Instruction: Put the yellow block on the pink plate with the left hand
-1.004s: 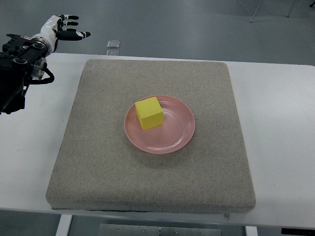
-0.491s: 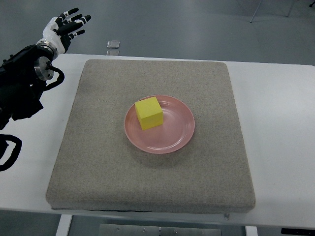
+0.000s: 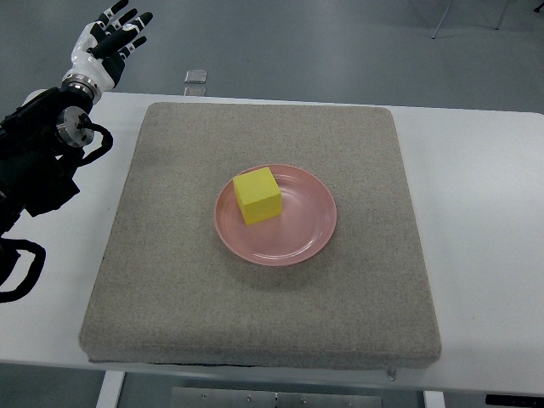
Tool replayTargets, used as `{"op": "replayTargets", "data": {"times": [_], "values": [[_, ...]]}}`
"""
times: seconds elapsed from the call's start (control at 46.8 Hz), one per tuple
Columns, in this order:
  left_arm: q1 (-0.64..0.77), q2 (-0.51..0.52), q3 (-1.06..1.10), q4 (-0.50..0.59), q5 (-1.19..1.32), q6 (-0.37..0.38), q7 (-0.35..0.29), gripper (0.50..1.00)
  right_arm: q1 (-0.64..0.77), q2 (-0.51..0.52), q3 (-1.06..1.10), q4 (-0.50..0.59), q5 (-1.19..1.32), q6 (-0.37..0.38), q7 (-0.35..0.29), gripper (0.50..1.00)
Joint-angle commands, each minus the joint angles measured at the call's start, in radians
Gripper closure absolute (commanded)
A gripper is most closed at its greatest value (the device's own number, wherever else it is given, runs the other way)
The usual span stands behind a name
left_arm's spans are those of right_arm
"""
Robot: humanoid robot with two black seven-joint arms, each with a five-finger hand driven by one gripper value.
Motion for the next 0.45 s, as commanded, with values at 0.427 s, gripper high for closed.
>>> {"op": "replayTargets", "data": {"times": [0.427], "values": [[-0.015,0.008,0.000,0.000,0.001,0.009,0.000,0.574,0.000,0.000,0.002,0.000,0.001,0.001,0.002,0.576]]}}
